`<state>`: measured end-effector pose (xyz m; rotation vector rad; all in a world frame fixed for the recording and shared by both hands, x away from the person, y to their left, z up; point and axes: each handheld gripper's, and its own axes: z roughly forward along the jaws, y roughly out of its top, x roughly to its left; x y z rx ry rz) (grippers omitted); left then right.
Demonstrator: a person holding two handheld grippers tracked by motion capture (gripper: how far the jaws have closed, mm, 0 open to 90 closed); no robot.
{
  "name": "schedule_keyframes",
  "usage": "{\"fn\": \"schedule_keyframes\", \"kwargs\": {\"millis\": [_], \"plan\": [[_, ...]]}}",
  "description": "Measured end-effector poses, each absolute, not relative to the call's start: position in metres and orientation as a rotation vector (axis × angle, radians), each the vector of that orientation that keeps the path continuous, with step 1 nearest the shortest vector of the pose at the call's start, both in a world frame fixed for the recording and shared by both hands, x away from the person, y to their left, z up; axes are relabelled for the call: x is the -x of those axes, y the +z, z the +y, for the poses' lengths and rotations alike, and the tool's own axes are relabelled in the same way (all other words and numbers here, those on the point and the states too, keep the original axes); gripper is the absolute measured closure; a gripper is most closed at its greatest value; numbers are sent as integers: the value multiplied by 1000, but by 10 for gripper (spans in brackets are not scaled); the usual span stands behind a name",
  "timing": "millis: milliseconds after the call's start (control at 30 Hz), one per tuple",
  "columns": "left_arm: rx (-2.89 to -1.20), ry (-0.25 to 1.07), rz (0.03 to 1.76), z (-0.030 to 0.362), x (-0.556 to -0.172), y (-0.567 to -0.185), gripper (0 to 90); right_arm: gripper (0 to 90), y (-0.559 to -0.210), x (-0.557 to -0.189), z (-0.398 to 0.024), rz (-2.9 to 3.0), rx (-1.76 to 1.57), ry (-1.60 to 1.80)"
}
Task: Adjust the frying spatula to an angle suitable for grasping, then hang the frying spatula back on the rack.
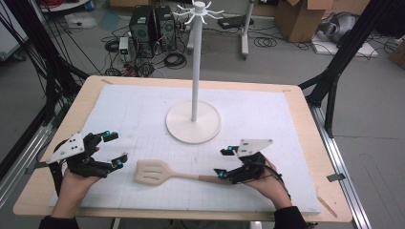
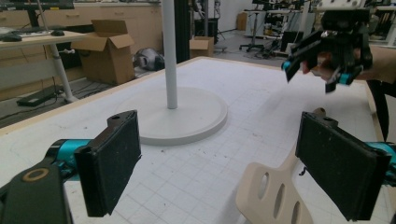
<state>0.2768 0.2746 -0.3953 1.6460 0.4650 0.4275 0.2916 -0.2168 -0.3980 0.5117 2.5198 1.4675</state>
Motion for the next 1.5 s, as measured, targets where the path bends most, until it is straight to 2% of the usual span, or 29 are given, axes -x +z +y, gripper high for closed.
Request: {"fn": "schedule_keyframes", "kwargs": {"millis": [133, 300, 733, 1300, 1500], "plan": [[-1642, 426, 472, 274, -277, -396, 144, 241, -397, -289, -245, 2365, -649, 1568], [-1645, 427, 463, 272, -278, -394, 144, 147, -400, -291, -278, 2152, -876, 1640], [-1604, 419, 398, 262, -272, -382, 143, 134, -398, -291, -291, 2066, -938, 1703], [-1758, 355, 260, 205, -269, -361, 143, 134, -396, -290, -297, 2045, -942, 1705], [-1844, 316, 184, 172, -274, -362, 143, 135, -396, -291, -297, 2048, -940, 1709]]}}
